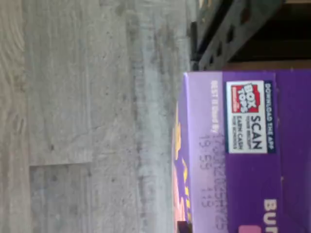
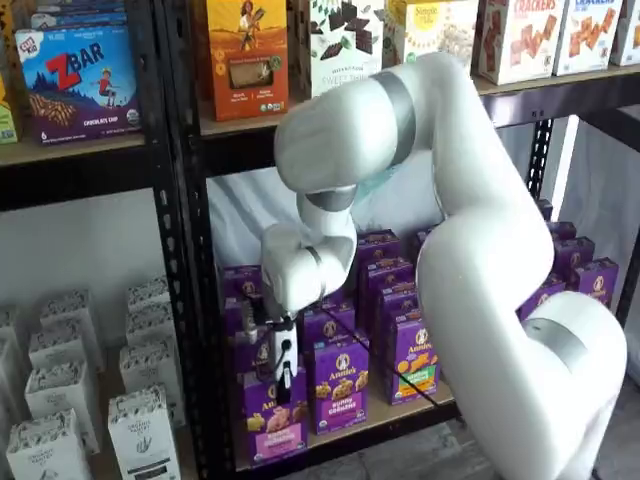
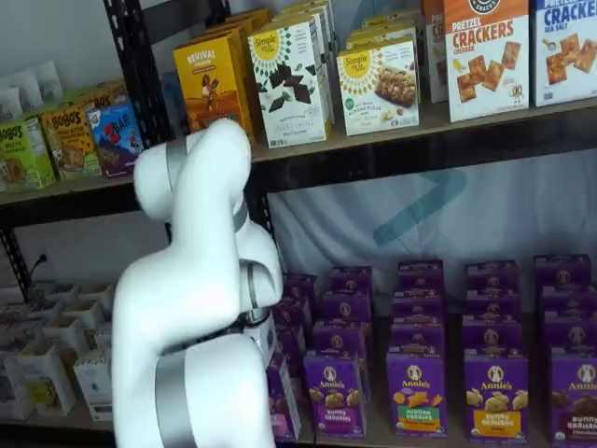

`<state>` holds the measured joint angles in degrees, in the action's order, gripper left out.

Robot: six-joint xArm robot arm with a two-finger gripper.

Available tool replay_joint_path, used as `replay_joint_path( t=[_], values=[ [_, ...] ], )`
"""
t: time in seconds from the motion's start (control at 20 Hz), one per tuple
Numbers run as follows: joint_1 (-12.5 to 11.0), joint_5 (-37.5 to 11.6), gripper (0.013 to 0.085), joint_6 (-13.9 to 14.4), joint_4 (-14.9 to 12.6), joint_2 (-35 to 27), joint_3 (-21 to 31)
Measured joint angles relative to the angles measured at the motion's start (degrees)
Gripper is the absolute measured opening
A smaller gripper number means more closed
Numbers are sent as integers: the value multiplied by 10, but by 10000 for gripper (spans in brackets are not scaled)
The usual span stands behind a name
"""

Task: Pick up the purple box with a pink patch in the middle, on the bottom shelf, the first box from the left

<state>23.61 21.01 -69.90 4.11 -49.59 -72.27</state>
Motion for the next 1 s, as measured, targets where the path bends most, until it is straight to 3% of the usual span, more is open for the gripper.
replay_joint_path(
  t=[0.5,0.65,1.0],
  values=[
    [-3,-36,290,11,-16,147,173],
    [-7,-28,290,21,-31,191,214],
    [-11,-23,290,22,-35,263,280]
  ],
)
